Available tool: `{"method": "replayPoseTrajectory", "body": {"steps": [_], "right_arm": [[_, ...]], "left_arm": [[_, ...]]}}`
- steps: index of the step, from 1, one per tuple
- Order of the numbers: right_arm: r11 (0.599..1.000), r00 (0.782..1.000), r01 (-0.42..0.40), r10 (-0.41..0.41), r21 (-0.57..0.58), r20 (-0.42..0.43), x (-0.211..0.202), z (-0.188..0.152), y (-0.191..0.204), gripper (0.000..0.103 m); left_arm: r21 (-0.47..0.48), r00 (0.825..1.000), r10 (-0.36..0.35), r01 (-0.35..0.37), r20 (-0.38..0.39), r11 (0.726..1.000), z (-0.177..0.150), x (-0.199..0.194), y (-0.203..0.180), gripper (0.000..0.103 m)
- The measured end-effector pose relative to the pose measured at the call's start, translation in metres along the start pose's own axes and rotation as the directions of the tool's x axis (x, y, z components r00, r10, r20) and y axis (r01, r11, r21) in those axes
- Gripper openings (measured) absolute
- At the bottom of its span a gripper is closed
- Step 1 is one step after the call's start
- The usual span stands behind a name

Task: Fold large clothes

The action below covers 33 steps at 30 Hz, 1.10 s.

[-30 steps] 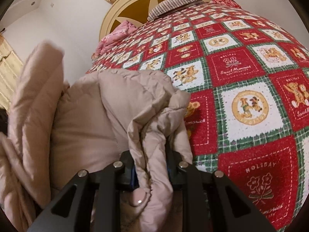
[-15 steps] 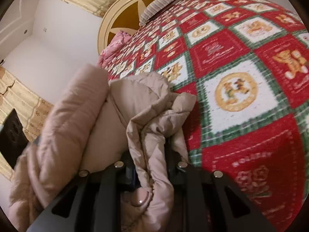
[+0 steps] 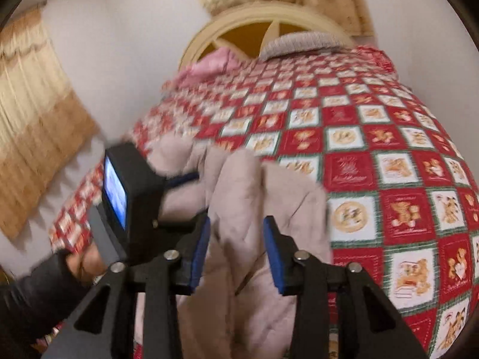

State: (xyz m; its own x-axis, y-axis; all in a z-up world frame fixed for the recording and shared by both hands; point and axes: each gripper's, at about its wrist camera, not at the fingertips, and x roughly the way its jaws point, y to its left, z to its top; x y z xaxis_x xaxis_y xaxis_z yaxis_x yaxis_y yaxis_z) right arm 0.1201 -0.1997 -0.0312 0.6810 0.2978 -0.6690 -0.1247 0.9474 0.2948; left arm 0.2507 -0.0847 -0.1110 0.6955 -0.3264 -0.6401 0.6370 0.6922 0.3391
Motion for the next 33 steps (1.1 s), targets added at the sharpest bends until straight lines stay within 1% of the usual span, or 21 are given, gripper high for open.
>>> {"method": "replayPoseTrajectory", "body": {"steps": [1,3,5,8,11,13,15,18,20,22,26,27,28,29,30,31,33], "right_arm": [[1.000,1.000,0.022,-0.022,0.003,-0.013,0.007,-0.006,0.000,0.029],[0.997,1.000,0.026,-0.025,0.074,-0.020,0.013,-0.024,-0.010,0.027],[0.992,0.999,0.025,-0.021,0.120,-0.031,0.020,-0.032,-0.019,0.026],[0.989,0.997,0.065,-0.058,0.129,-0.056,0.034,-0.040,-0.022,0.025],[0.983,0.997,0.066,-0.060,0.169,-0.042,0.040,-0.047,-0.024,0.025],[0.975,0.998,0.056,-0.052,0.215,-0.023,0.043,-0.053,-0.026,0.025],[0.968,0.998,0.066,-0.064,0.241,-0.015,0.045,-0.059,-0.022,0.024],[0.968,0.995,0.103,-0.104,0.230,-0.008,0.045,-0.064,-0.012,0.024],[0.967,0.994,0.105,-0.111,0.231,0.011,0.047,-0.067,-0.010,0.024],[0.965,0.995,0.088,-0.095,0.249,0.017,0.050,-0.067,-0.014,0.023],[0.965,0.997,0.080,-0.083,0.249,0.001,0.052,-0.062,-0.018,0.023],[0.966,0.997,0.080,-0.082,0.245,-0.003,0.051,-0.061,-0.018,0.023],[0.967,0.997,0.081,-0.081,0.243,-0.010,0.050,-0.060,-0.018,0.022],[0.967,0.997,0.082,-0.080,0.241,-0.018,0.050,-0.059,-0.018,0.022],[0.968,0.997,0.083,-0.079,0.237,-0.026,0.049,-0.058,-0.018,0.022],[0.969,0.997,0.083,-0.077,0.235,-0.031,0.047,-0.058,-0.019,0.022],[0.964,0.998,0.066,-0.061,0.258,-0.030,0.046,-0.060,-0.023,0.022]], "left_arm": [[0.000,1.000,0.000,0.000,0.000,1.000,0.000,0.000,0.000,0.063],[0.000,1.000,0.000,0.000,0.001,1.000,0.000,0.000,0.000,0.063],[-0.003,1.000,0.000,0.000,0.000,1.000,0.000,0.001,0.000,0.063],[-0.009,1.000,-0.003,0.003,0.001,1.000,-0.001,0.000,0.001,0.063],[-0.015,1.000,-0.008,0.008,0.002,1.000,-0.001,0.000,0.001,0.063],[-0.019,1.000,-0.017,0.017,0.002,1.000,-0.002,0.000,0.002,0.063],[-0.022,1.000,-0.026,0.026,0.005,0.999,-0.002,-0.001,0.003,0.063],[-0.045,0.999,-0.042,0.043,0.014,0.998,-0.004,0.000,0.008,0.064],[-0.066,0.999,-0.052,0.052,0.007,0.996,-0.004,0.003,0.011,0.064],[-0.064,0.999,-0.036,0.036,0.002,0.997,-0.003,0.004,0.010,0.064],[-0.046,0.999,0.041,-0.040,0.019,0.998,-0.004,-0.006,0.005,0.065],[-0.054,0.999,0.041,-0.040,0.020,0.998,-0.005,-0.012,0.007,0.065],[-0.071,0.999,0.027,-0.025,0.020,0.997,-0.006,-0.018,0.010,0.065],[-0.118,1.000,-0.009,0.013,0.028,0.993,-0.008,-0.029,0.019,0.065],[-0.166,0.999,-0.031,0.037,0.041,0.985,-0.009,-0.039,0.029,0.066],[-0.227,0.998,-0.034,0.046,0.059,0.973,-0.012,-0.052,0.042,0.066],[-0.313,0.996,0.001,0.027,0.090,0.949,-0.017,-0.071,0.063,0.067]]}}
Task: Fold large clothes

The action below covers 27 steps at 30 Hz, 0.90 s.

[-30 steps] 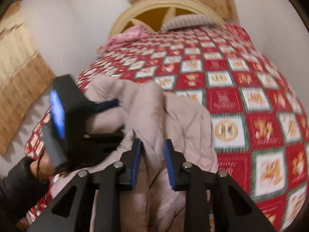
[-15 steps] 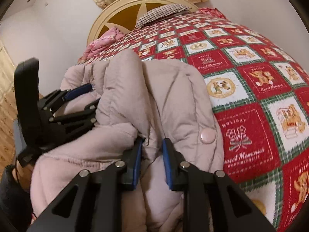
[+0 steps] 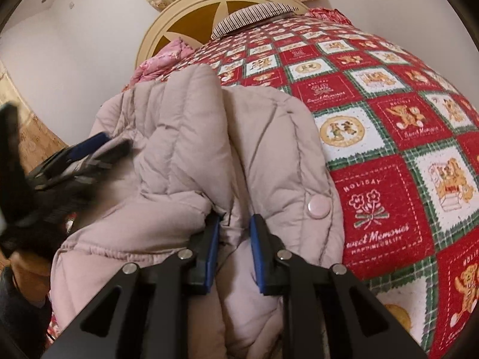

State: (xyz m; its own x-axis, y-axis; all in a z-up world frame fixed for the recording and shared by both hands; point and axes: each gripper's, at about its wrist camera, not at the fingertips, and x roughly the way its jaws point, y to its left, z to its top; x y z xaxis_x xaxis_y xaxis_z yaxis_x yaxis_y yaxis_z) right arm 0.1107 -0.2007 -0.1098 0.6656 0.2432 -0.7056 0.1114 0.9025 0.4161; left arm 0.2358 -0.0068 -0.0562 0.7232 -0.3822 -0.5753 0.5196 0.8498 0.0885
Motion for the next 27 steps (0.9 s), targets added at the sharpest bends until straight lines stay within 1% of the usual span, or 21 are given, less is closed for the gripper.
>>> {"method": "replayPoseTrajectory", "body": {"steps": [1,2,3,4,6,7,9,10,11,13,15,17,20,24,27], "right_arm": [[1.000,1.000,-0.013,0.013,0.027,0.000,0.000,0.000,-0.003,0.022],[0.999,1.000,-0.022,0.022,0.047,0.001,-0.001,-0.001,-0.004,0.022],[0.997,0.999,-0.033,0.032,0.068,0.008,-0.001,-0.003,-0.006,0.022],[0.996,0.999,-0.037,0.036,0.079,0.014,-0.001,-0.004,-0.006,0.022],[0.995,0.999,-0.043,0.041,0.094,0.028,-0.002,-0.008,-0.006,0.022],[0.994,0.999,-0.044,0.041,0.095,0.036,-0.002,-0.009,-0.006,0.022],[0.995,0.998,-0.045,0.041,0.089,0.046,-0.003,-0.012,-0.006,0.022],[0.995,0.998,-0.048,0.044,0.091,0.048,-0.003,-0.012,-0.006,0.022],[0.994,0.998,-0.052,0.047,0.094,0.049,-0.003,-0.013,-0.006,0.022],[0.993,0.997,-0.062,0.057,0.102,0.052,-0.004,-0.013,-0.009,0.022],[0.992,0.996,-0.071,0.066,0.104,0.055,-0.004,-0.014,-0.011,0.022],[0.992,0.996,-0.076,0.071,0.103,0.055,-0.003,-0.013,-0.011,0.022],[0.994,0.997,-0.062,0.059,0.089,0.044,-0.003,-0.012,-0.008,0.022],[0.995,0.997,-0.059,0.056,0.077,0.045,-0.006,-0.011,-0.008,0.024],[0.996,0.998,-0.058,0.056,0.073,0.028,-0.014,-0.007,-0.008,0.030]], "left_arm": [[-0.062,0.999,0.039,-0.037,0.028,0.997,0.002,-0.009,0.018,0.072],[-0.104,0.997,0.074,-0.070,0.038,0.992,0.004,-0.013,0.028,0.075],[-0.154,0.992,0.120,-0.113,0.042,0.982,0.006,-0.013,0.040,0.075],[-0.206,0.987,0.156,-0.148,0.028,0.967,0.010,-0.008,0.053,0.075],[-0.259,0.986,0.160,-0.164,-0.037,0.952,0.017,0.011,0.065,0.075],[-0.264,0.985,0.160,-0.172,-0.067,0.949,0.019,0.023,0.065,0.075],[-0.230,0.975,0.179,-0.205,-0.130,0.951,0.018,0.049,0.056,0.075],[-0.180,0.967,0.194,-0.223,-0.167,0.958,0.014,0.066,0.045,0.076],[-0.145,0.962,0.212,-0.238,-0.175,0.961,0.011,0.073,0.038,0.076],[-0.088,0.953,0.255,-0.271,-0.162,0.958,0.008,0.080,0.024,0.076],[-0.063,0.949,0.266,-0.280,-0.169,0.958,0.003,0.086,0.022,0.076],[-0.077,0.950,0.256,-0.273,-0.176,0.959,0.000,0.087,0.026,0.076],[-0.084,0.953,0.252,-0.269,-0.167,0.960,-0.001,0.081,0.027,0.076],[-0.099,0.964,0.223,-0.238,-0.141,0.966,0.000,0.058,0.032,0.077],[-0.113,0.967,0.228,-0.241,-0.114,0.964,-0.003,0.033,0.035,0.077]]}}
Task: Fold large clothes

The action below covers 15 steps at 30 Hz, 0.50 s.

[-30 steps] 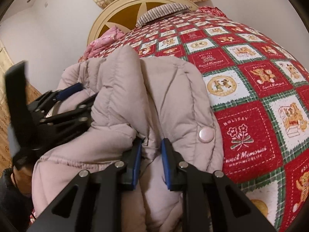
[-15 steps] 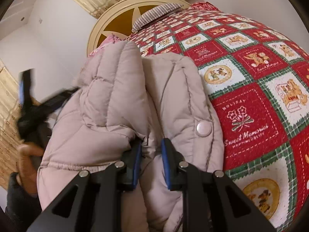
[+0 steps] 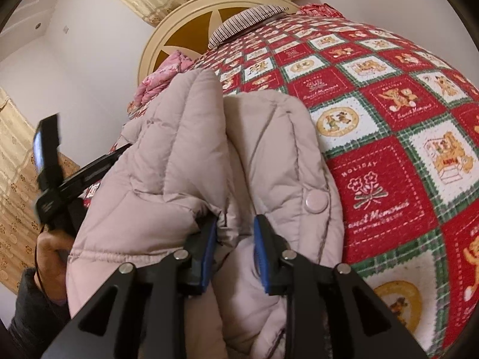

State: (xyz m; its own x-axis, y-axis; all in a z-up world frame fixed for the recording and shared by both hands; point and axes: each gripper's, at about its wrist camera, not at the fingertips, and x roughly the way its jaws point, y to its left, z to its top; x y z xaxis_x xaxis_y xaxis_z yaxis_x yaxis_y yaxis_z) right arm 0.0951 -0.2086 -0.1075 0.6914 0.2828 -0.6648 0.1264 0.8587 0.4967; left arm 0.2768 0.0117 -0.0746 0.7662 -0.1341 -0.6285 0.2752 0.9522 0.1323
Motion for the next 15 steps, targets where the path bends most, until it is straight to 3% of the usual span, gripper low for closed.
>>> {"method": "replayPoseTrajectory", "body": {"steps": [4,7,8,15], "right_arm": [[1.000,1.000,0.010,-0.010,-0.005,0.022,-0.023,0.008,0.002,0.053],[1.000,0.995,-0.003,0.004,-0.013,0.096,-0.048,0.010,0.002,0.086],[1.000,0.992,-0.016,0.018,-0.010,0.128,-0.058,0.010,0.003,0.091],[0.999,0.987,-0.010,0.015,-0.030,0.160,-0.077,0.005,0.013,0.091]], "left_arm": [[0.017,0.999,0.026,-0.027,0.020,0.999,-0.006,-0.024,0.008,0.077],[-0.002,0.999,0.028,-0.028,0.019,1.000,-0.009,-0.034,0.015,0.077],[-0.010,1.000,0.019,-0.019,0.012,1.000,-0.009,-0.035,0.017,0.077],[-0.103,0.998,-0.057,0.054,-0.035,0.993,-0.020,-0.049,0.032,0.081]]}}
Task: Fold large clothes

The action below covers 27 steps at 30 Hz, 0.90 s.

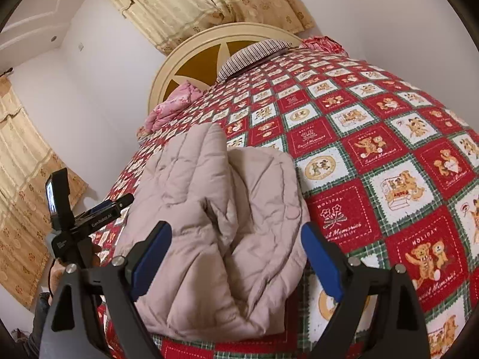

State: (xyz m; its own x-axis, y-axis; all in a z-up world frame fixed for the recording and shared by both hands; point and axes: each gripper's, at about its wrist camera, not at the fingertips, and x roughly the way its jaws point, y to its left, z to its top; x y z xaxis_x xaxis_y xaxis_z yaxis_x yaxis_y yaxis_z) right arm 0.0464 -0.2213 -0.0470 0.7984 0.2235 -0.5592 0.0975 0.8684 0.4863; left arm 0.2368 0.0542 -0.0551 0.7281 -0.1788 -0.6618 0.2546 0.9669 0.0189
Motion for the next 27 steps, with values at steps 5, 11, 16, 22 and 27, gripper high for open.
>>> {"method": "replayPoseTrajectory", "body": {"steps": [5,11,16,22,27], "right_arm": [[1.000,1.000,0.006,-0.006,-0.018,0.015,-0.006,-0.002,0.003,0.098],[1.000,1.000,-0.016,0.016,-0.002,0.000,-0.008,0.004,-0.011,0.102],[0.998,0.999,-0.032,0.032,-0.057,0.002,-0.002,0.028,-0.007,0.103],[0.988,0.993,-0.009,-0.008,-0.153,-0.114,0.053,0.051,-0.014,0.103],[0.988,0.963,-0.151,0.139,-0.034,-0.230,0.106,0.052,-0.043,0.103]], "left_arm": [[-0.177,0.979,-0.197,0.185,-0.049,0.967,-0.013,-0.005,0.032,0.088],[-0.382,0.924,-0.382,0.348,-0.015,0.856,-0.032,0.000,0.068,0.088],[-0.440,0.866,-0.500,0.455,0.015,0.775,-0.036,0.012,0.067,0.088],[-0.410,0.864,-0.503,0.453,-0.018,0.792,-0.039,0.032,0.045,0.091],[-0.416,0.848,-0.528,0.466,-0.043,0.781,-0.041,0.049,0.046,0.101]]}}
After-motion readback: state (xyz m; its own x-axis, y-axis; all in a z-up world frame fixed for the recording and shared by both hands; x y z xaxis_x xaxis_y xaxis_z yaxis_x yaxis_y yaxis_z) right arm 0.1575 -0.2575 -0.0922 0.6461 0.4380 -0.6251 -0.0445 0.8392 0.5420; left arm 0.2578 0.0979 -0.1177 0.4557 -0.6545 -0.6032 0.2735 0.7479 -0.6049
